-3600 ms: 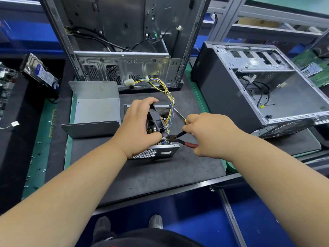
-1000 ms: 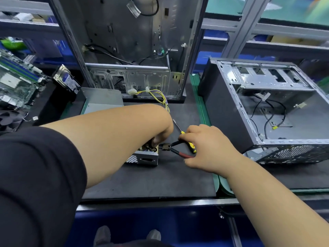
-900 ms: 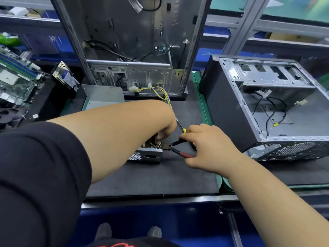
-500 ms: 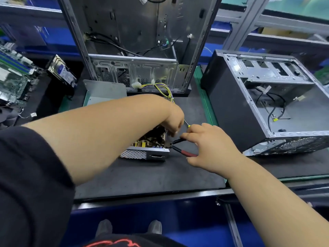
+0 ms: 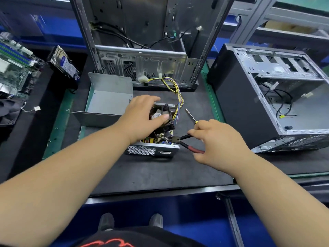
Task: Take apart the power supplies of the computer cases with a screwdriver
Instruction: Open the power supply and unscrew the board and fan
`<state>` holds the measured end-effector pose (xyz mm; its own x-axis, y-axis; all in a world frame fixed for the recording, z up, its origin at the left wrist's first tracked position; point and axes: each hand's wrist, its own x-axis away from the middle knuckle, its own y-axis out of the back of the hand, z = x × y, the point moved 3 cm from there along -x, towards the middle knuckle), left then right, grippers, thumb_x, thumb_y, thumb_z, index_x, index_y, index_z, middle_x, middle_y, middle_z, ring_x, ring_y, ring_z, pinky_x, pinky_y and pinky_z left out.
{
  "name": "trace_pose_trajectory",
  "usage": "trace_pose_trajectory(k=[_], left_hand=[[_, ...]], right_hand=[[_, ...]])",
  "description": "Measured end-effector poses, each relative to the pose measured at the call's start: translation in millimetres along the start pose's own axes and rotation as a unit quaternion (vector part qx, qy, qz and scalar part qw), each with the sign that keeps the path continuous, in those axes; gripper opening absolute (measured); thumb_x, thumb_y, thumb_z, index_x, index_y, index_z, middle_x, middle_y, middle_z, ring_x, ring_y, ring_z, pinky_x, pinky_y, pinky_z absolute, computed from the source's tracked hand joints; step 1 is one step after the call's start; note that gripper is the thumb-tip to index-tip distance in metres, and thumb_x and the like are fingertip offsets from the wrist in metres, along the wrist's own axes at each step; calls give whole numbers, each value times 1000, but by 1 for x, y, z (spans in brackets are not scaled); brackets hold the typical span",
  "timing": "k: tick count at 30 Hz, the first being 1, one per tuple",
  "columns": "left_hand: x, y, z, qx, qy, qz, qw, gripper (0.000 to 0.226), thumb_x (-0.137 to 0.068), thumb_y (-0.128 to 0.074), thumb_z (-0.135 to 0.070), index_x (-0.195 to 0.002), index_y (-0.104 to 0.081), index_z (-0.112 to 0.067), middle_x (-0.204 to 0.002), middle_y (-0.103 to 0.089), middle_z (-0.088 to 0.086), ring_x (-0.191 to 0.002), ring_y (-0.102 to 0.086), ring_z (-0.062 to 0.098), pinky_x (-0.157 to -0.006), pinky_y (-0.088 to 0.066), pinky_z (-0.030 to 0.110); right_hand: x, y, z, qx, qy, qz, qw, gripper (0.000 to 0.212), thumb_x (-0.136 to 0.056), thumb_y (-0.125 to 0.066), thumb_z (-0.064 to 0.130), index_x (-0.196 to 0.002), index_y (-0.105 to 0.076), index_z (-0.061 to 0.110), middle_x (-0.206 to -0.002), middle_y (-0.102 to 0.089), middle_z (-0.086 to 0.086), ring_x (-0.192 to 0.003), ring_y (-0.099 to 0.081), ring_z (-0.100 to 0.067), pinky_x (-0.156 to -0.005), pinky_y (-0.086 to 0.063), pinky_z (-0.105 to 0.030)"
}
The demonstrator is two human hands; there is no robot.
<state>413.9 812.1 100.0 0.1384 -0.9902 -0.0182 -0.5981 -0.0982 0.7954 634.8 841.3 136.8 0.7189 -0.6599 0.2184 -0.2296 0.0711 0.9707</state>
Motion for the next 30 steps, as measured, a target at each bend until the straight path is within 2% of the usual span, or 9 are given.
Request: trace_pose_trajectory(k=[4, 8, 11, 13, 15, 17, 21, 30], left_hand=[[7, -9, 2, -10, -9, -24, 1000, 56, -92, -62, -43, -139, -49, -17, -143, -44, 2, -137, -30, 22, -115, -21, 31], [8, -12, 4, -33, -23, -20, 999, 55, -95, -59, -41, -142, -45, -18, -146, -39, 2, -139, -26, 21, -117, -21, 35], [9, -13, 8, -20, -25, -20, 999, 56, -96, -57, -42, -145, -42, -19, -150, -35, 1, -143, -21, 19, -119, -18, 36], [11, -13, 9, -11, -29, -6, 1000, 70, -90, -59, -57, -146, -39, -20, -152, -31, 0, -144, -19, 17, -120, -16, 35], [11, -14, 7, -22, -24, 15, 999, 94, -73, -71, -67, -148, -36, -22, -152, -28, -1, -144, -17, 16, -119, -14, 33], [10, -15, 6, -43, -15, 9, 999, 102, -64, -84, -58, -147, -37, -21, -151, -27, 0, -144, -17, 18, -119, -14, 34], [8, -11, 8, -10, 9, -16, 1000, 95, -63, -90, -40, -143, -44, -20, -147, -32, -1, -140, -20, 18, -119, -19, 33], [7, -15, 8, -10, 0, -23, 1000, 92, -62, -89, -38, -141, -45, -21, -145, -33, -3, -138, -21, 17, -118, -19, 31]], right_hand=[[-1, -2, 0, 8, -5, 7, 1000, 52, -81, -63, 45, -131, -56, 35, -121, -52, 16, -101, -49, -15, -70, -37, -27], [-1, -9, -3, -5, -16, 6, 1000, 53, -81, -64, 45, -133, -55, 37, -123, -50, 18, -106, -48, -13, -66, -33, -25], [0, -14, -9, -52, -27, 3, 998, 56, -80, -67, 46, -135, -54, 41, -124, -49, 21, -112, -47, -9, -69, -40, -25], [0, -16, -13, -95, -35, -3, 995, 56, -79, -69, 46, -134, -57, 41, -124, -51, 21, -113, -48, -8, -75, -46, -27], [-1, -18, -17, -124, -41, -8, 991, 56, -78, -70, 46, -133, -59, 41, -122, -52, 22, -113, -49, -7, -76, -46, -27], [-1, -21, -18, -145, -44, -9, 988, 55, -78, -71, 46, -131, -61, 40, -121, -52, 22, -114, -49, -7, -78, -48, -28], [-2, -23, -21, -169, -46, -12, 984, 56, -77, -73, 45, -131, -62, 39, -122, -53, 22, -116, -51, -7, -82, -50, -30], [0, -29, -22, -142, -38, -23, 989, 51, -82, -68, 47, -131, -60, 38, -121, -52, 19, -114, -52, -9, -78, -53, -32]])
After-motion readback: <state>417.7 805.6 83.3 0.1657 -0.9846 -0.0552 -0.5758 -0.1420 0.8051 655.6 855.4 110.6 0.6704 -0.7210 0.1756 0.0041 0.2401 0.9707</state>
